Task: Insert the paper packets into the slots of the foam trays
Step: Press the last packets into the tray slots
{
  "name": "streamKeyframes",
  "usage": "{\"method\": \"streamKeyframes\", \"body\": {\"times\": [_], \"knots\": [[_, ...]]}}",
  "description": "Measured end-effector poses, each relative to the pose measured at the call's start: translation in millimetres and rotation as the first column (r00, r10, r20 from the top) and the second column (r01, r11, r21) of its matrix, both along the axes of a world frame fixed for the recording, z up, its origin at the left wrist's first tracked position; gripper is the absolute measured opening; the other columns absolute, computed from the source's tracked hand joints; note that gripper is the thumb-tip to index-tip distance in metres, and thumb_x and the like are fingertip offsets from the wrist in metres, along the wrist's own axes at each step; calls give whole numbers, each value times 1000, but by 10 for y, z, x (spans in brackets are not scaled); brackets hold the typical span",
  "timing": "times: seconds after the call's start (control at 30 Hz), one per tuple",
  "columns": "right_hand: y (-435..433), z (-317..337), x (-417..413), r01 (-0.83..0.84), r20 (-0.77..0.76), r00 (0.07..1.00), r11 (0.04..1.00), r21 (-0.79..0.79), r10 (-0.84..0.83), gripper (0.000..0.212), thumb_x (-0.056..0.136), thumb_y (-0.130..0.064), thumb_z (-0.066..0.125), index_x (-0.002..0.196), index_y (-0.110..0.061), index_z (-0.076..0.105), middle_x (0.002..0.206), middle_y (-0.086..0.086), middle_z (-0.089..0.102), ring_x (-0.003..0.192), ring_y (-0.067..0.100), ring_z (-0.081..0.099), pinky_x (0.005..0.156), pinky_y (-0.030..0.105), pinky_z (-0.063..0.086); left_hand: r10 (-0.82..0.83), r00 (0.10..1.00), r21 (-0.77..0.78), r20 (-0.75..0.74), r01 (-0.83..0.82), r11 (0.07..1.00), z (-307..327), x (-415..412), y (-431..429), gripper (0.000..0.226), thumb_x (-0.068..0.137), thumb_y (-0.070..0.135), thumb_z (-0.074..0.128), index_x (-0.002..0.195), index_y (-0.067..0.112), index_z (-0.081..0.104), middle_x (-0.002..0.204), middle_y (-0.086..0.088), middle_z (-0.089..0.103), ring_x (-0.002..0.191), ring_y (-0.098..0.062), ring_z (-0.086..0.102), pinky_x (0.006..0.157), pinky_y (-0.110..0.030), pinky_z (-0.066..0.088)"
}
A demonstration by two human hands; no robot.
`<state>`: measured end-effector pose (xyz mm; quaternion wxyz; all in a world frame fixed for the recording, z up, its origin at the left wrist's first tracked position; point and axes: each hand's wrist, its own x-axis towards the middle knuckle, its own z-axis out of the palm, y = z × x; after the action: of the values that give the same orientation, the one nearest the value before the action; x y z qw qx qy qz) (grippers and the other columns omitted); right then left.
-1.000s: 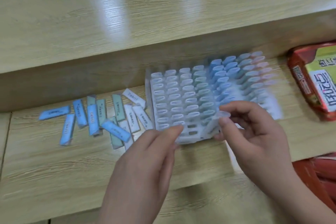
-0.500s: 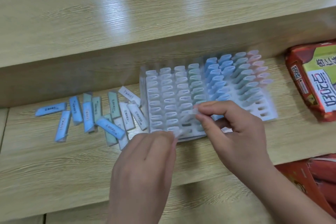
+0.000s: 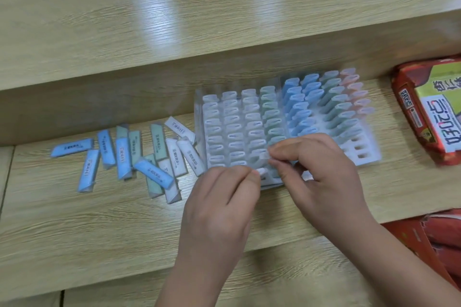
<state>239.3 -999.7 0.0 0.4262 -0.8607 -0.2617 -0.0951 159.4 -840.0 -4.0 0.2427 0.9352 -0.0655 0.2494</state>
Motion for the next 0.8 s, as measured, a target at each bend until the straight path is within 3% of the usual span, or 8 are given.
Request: {"method": "streamKeyframes", "body": {"times": [0.13,0.33,0.4,0.47,0.53,0.6,0.7,0.8], "knots": [[-25,3,42,-51,78,995,994,-102,59,8,88,-12,68,94,-15,72,96,-12,69,86,16,58,82,20,44,-58,998,73,-37,60,996,68,32,62,14,91,-6,60,97,3,68,95,-8,66,83,-28,57,74,-39,49],[-45,-11,1,-27,118,992,977,-211,53,13,89,-13,64,97,-13,75,106,2,63,93,25,58,77,30,45,-66,994,145,-92,79,986,97,38,35,19,97,2,52,91,9,69,94,-5,64,83,-26,54,71,-39,45],[-65,8,-32,-30,111,992,957,-287,64,24,87,-15,58,103,-18,74,115,2,59,98,25,55,69,36,48,-2,995,173,-104,20,985,99,41,9,23,98,7,50,99,12,72,99,-5,63,86,-25,51,73,-37,43],[-72,27,-65,-20,133,988,929,-369,74,33,83,-16,55,109,-22,74,119,2,58,99,26,53,62,34,49,53,993,201,-110,-30,979,88,41,4,22,91,11,63,109,16,72,105,-6,61,90,-26,50,75,-37,41],[-42,43,-105,18,152,987,916,-401,47,37,80,-14,57,112,-24,74,118,3,60,99,28,52,63,31,48,70,991,211,-117,-45,976,61,1,24,30,86,12,68,116,19,71,108,-6,60,93,-26,50,76,-37,41],[53,77,-158,76,180,984,928,-363,-10,34,82,-13,59,111,-21,75,115,3,63,96,30,53,71,33,45,75,993,155,-95,-60,986,41,-85,100,29,93,15,58,120,20,69,109,-6,60,92,-26,52,77,-38,43],[364,134,-296,53,225,974,967,-249,4,24,89,-14,59,108,-14,75,108,3,67,88,31,60,84,30,42,208,974,-30,-89,-211,977,-26,-288,388,29,94,20,57,122,21,65,110,-1,56,90,-22,53,78,-35,47],[887,164,-467,-129,89,984,964,-233,153,25,95,-22,56,115,-16,70,110,-1,65,90,25,62,77,34,52,467,872,-109,-147,-483,869,-102,-495,836,26,91,21,60,115,18,68,109,-1,55,93,-22,57,81,-36,51]]}}
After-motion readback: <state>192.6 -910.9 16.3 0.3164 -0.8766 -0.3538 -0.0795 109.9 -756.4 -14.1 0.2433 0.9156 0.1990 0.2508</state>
